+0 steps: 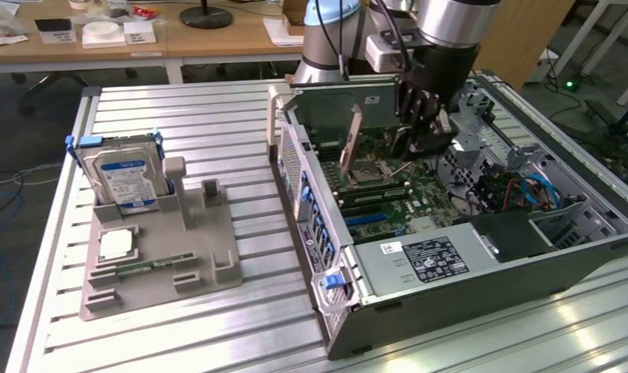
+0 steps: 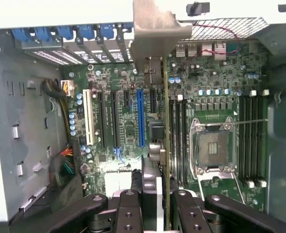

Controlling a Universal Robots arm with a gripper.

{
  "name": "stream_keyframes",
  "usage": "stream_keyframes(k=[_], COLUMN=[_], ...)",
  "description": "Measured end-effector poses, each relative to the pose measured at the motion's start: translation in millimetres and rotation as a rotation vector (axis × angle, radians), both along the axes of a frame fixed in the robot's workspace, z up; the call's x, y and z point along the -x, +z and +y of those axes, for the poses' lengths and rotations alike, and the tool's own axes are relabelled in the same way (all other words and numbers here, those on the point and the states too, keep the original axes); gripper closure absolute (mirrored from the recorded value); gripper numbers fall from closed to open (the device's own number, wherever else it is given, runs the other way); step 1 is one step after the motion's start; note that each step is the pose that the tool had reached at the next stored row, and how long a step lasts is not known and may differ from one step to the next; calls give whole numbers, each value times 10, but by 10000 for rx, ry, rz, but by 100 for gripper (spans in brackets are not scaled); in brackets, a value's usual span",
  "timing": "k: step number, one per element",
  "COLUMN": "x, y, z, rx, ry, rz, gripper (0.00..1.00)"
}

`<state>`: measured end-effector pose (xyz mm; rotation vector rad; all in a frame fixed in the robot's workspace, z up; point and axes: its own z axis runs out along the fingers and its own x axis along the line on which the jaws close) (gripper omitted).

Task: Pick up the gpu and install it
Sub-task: 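Insert the gpu into the slot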

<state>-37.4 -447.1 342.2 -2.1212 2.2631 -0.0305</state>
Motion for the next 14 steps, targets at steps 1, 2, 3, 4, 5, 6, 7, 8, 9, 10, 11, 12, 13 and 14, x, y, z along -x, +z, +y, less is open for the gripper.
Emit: stream_keyframes(k=[1, 2, 3, 4, 5, 6, 7, 8, 9, 10, 11, 12, 13, 14], x=[1, 0, 0, 0, -1, -2, -4, -5, -5, -2, 5, 16, 27, 28], y=[-18, -36, -55, -73, -91, -103, -113, -127, -147, -163, -174, -184, -198, -216], z=[-3, -5, -8, -10, -15, -25, -35, -44, -51, -52, -53, -55, -59, -63], rx=[-1, 0, -1, -1, 0, 1, 1, -2, -4, -3, -6, -9, -13, -14], ry=[27, 67, 126, 181, 215, 226, 230, 230, 232, 230, 235, 246, 255, 266], rz=[0, 0, 0, 0, 4, 6, 9, 17, 31, 43, 49, 54, 56, 61], gripper=[72, 72, 72, 72, 72, 72, 72, 72, 72, 72, 72, 72, 72, 72])
